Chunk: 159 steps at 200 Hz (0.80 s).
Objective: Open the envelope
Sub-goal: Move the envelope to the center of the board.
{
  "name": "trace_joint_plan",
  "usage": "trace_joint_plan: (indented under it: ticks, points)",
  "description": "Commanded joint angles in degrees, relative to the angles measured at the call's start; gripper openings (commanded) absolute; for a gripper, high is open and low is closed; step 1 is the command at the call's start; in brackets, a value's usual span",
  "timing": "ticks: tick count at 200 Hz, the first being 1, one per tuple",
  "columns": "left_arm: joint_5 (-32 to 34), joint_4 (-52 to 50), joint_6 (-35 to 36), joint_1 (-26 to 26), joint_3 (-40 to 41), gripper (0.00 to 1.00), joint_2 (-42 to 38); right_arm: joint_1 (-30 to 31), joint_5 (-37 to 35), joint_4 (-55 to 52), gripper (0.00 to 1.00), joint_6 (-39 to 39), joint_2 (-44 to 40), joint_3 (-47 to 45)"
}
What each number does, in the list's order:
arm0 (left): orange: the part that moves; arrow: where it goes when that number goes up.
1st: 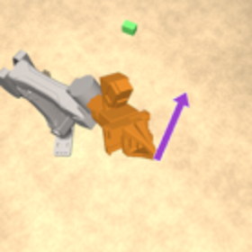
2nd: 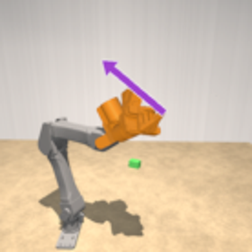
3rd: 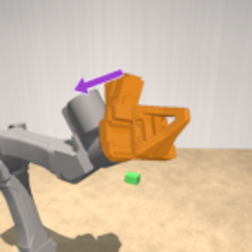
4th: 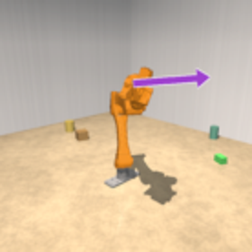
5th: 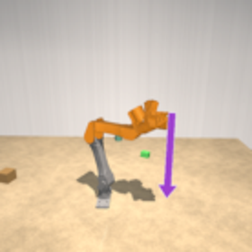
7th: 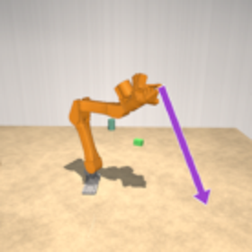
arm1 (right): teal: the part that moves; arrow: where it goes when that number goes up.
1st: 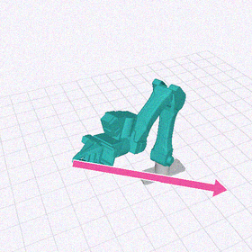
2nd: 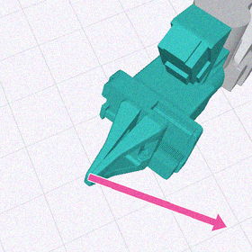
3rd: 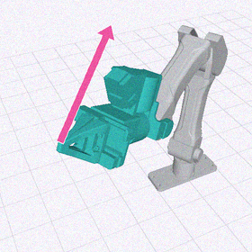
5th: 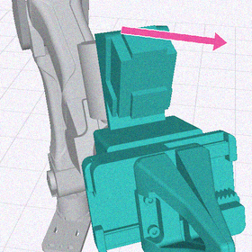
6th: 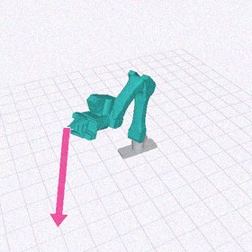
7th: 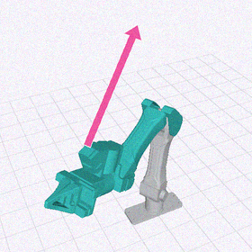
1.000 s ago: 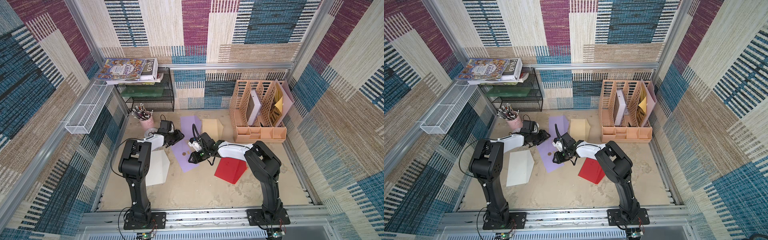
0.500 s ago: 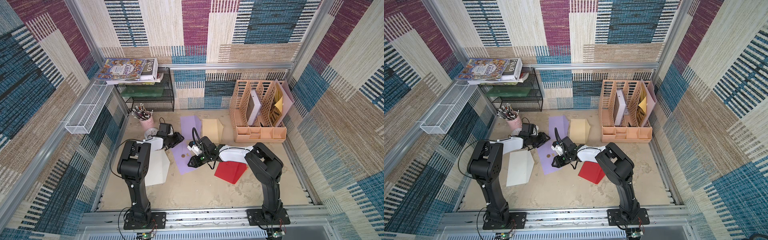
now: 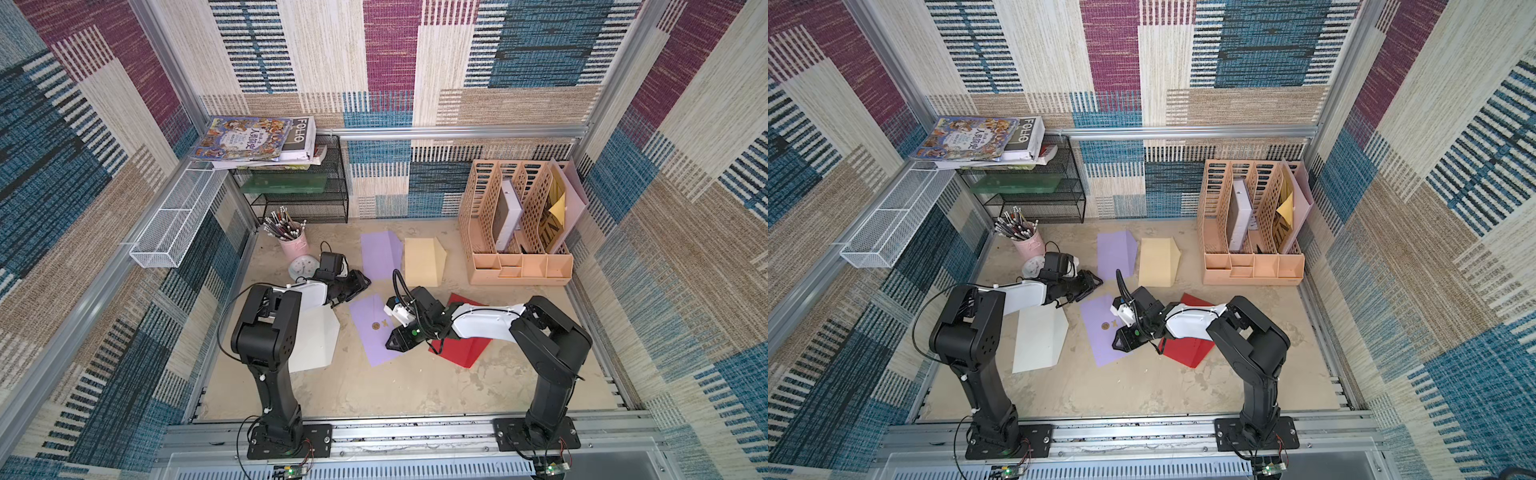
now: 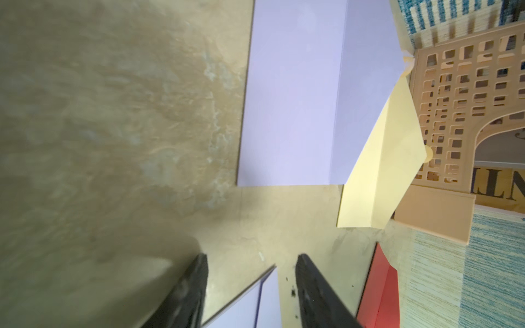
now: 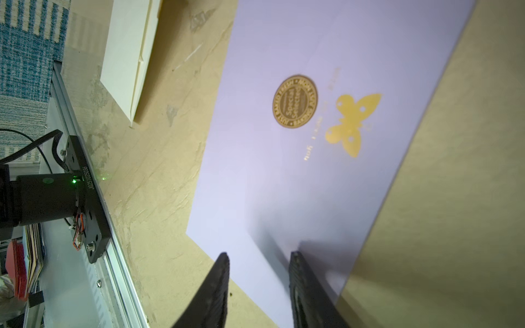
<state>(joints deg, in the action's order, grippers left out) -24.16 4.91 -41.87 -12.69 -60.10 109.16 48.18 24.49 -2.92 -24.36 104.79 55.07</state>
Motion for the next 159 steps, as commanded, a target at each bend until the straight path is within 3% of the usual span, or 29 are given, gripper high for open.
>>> trace_joint_plan:
  ticks: [1, 53, 94, 123, 159]
  points:
    - [-1.12, 0.39, -0.11, -0.94, -0.32, 0.53, -0.80, 0.74, -3.13, -6.65, 0.39, -1.77, -1.10, -2.31]
    - [-1.04, -5.16, 2.90, -2.50, -1.79, 0.53, -10.31, 2.30, -3.66, -6.56, 0.40, -4.37, -6.66, -5.25]
    - [-1.42, -9.31, 4.06, -3.31, 3.76, 0.55, -20.04, 1.64, -5.92, -7.32, 0.46, -3.42, -13.79, -1.24]
    - [-1.41, -8.48, 1.78, -5.35, 11.33, 0.55, -25.76, -3.24, -2.51, -5.93, 0.49, -2.54, -16.11, 2.25]
    - [0.68, -8.26, -1.43, -9.83, 17.90, 0.55, -33.20, -13.74, 9.66, -2.53, 0.49, -2.34, -13.33, 0.81]
